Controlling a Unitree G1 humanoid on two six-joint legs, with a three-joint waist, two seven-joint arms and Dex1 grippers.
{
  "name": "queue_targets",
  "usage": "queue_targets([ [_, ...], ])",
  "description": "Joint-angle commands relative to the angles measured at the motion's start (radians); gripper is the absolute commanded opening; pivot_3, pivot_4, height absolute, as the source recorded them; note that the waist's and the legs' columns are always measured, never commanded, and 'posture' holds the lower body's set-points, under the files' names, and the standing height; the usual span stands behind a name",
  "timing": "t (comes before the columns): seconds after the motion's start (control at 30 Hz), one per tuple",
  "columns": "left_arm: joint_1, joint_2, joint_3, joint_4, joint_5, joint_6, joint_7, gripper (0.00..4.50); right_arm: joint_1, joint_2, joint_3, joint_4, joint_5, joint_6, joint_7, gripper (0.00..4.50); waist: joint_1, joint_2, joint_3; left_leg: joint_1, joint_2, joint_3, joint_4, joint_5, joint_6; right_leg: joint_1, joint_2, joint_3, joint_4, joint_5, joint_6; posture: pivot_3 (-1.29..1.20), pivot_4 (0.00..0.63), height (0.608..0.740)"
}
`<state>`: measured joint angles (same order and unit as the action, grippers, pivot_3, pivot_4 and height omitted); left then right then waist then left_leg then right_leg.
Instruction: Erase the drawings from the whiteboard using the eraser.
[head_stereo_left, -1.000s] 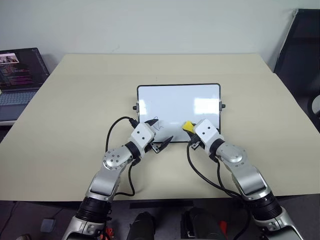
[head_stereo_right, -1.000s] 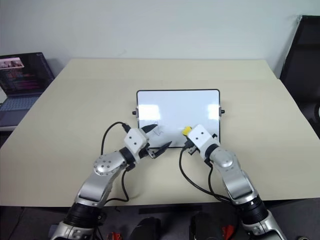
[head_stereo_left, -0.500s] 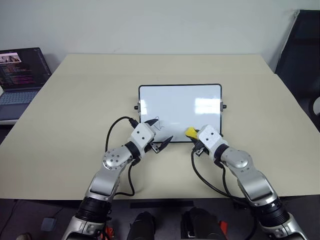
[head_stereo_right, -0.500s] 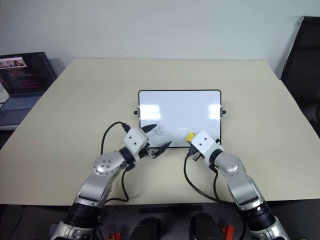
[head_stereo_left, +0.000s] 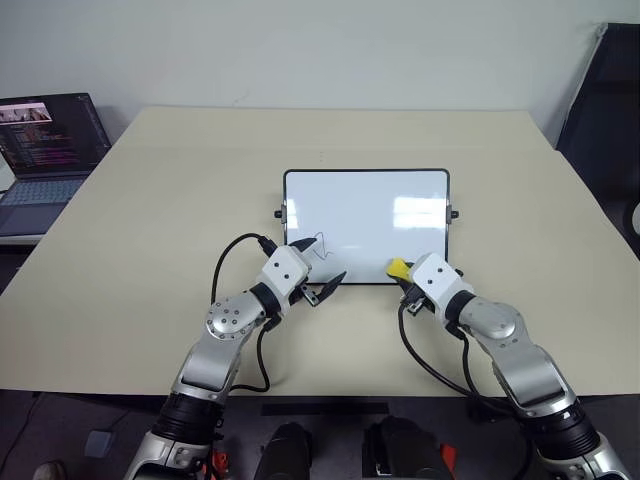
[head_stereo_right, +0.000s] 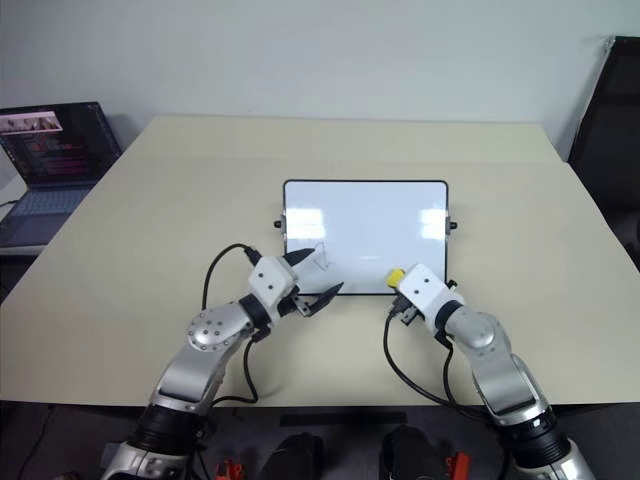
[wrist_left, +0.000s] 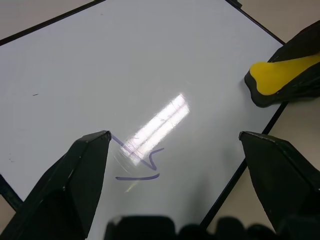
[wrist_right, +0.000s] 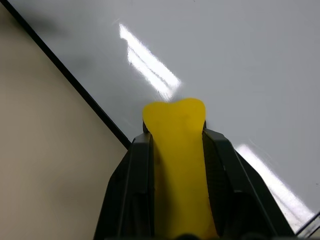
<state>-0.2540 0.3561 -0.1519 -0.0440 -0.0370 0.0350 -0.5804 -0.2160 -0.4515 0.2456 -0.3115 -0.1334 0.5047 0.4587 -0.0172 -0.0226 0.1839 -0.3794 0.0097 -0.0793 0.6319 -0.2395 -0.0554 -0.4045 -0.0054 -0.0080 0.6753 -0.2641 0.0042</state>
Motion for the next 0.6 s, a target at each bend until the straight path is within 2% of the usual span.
queue_targets([
  [0.03, -0.017, -0.002, 0.002, -0.014, -0.001, -0.024, -0.001, 4.50, 0.016, -0.019, -0.059, 0.021, -0.003, 0.029, -0.014, 1.02, 0.000, 0.000, 0.000, 0.000, 0.000, 0.000, 0.000, 0.000, 0.000, 0.000, 0.000, 0.000, 0.000, 0.000, 0.000, 0.00, 0.150, 0.740],
  [0.3, -0.022, -0.018, -0.007, -0.016, 0.002, -0.024, 0.003, 4.50, -0.043, 0.085, -0.109, -0.021, 0.083, -0.009, -0.042, 1.02, -0.001, 0.000, 0.000, 0.000, 0.000, 0.000, 0.000, 0.000, 0.000, 0.000, 0.000, 0.000, 0.000, 0.000, 0.000, 0.00, 0.150, 0.740],
  [0.6, 0.048, -0.039, 0.014, -0.093, 0.021, 0.024, 0.075, 4.50, -0.112, 0.151, -0.093, 0.069, 0.077, -0.059, -0.079, 1.02, -0.014, 0.000, 0.001, -0.001, 0.001, 0.001, -0.002, 0.000, 0.000, -0.001, 0.001, 0.001, -0.002, 0.000, -0.001, 0.00, 0.150, 0.740],
])
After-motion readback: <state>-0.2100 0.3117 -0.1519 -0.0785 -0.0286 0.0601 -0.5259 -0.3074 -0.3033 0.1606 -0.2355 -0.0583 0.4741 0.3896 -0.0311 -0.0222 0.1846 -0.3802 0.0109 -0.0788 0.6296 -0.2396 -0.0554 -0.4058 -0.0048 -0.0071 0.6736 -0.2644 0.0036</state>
